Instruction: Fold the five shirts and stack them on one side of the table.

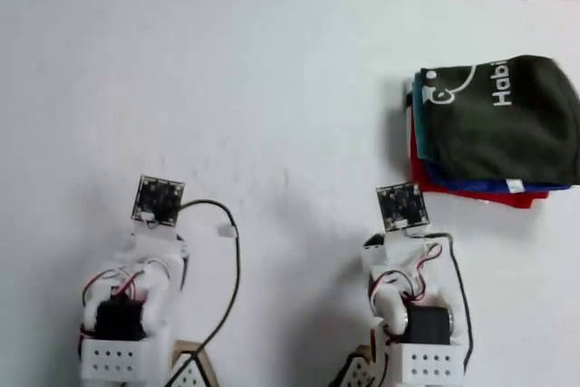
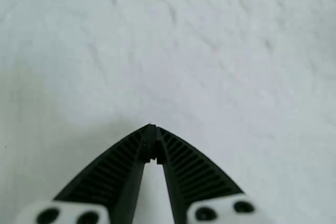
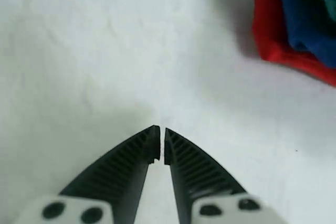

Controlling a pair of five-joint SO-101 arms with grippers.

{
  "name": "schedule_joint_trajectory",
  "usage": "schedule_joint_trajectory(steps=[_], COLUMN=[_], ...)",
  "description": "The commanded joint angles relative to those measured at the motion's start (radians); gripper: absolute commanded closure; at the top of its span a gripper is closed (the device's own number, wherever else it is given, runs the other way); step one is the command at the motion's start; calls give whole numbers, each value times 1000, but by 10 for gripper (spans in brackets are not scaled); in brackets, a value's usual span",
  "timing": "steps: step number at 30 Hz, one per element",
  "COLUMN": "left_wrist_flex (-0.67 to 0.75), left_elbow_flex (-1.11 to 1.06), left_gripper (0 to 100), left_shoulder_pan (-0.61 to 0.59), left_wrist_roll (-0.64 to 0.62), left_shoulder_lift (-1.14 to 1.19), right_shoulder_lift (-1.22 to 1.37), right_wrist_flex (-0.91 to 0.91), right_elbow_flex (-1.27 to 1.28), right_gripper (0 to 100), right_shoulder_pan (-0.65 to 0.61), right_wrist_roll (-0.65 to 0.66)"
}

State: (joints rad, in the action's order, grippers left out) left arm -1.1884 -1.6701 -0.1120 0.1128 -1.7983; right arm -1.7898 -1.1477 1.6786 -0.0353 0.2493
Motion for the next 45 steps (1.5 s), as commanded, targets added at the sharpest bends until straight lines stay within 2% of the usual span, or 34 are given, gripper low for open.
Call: schedule_joint_trajectory(steps=[1,7,45], left_wrist_flex=[-31,-100,-100], left_elbow_flex=[-22,-22,-22], left_gripper=[972,973,973], left_shoulder_pan=[12,6,11], left_wrist_roll=[-9,-11,-11], left_shoulder_lift=[-28,-28,-28], right_shoulder_lift=[-15,-15,-15], right_wrist_flex=[10,-125,-124], right_elbow_flex=[9,14,14], right_gripper=[978,978,978], right_shoulder_pan=[-1,-1,4], right_wrist_roll=[-3,2,-3])
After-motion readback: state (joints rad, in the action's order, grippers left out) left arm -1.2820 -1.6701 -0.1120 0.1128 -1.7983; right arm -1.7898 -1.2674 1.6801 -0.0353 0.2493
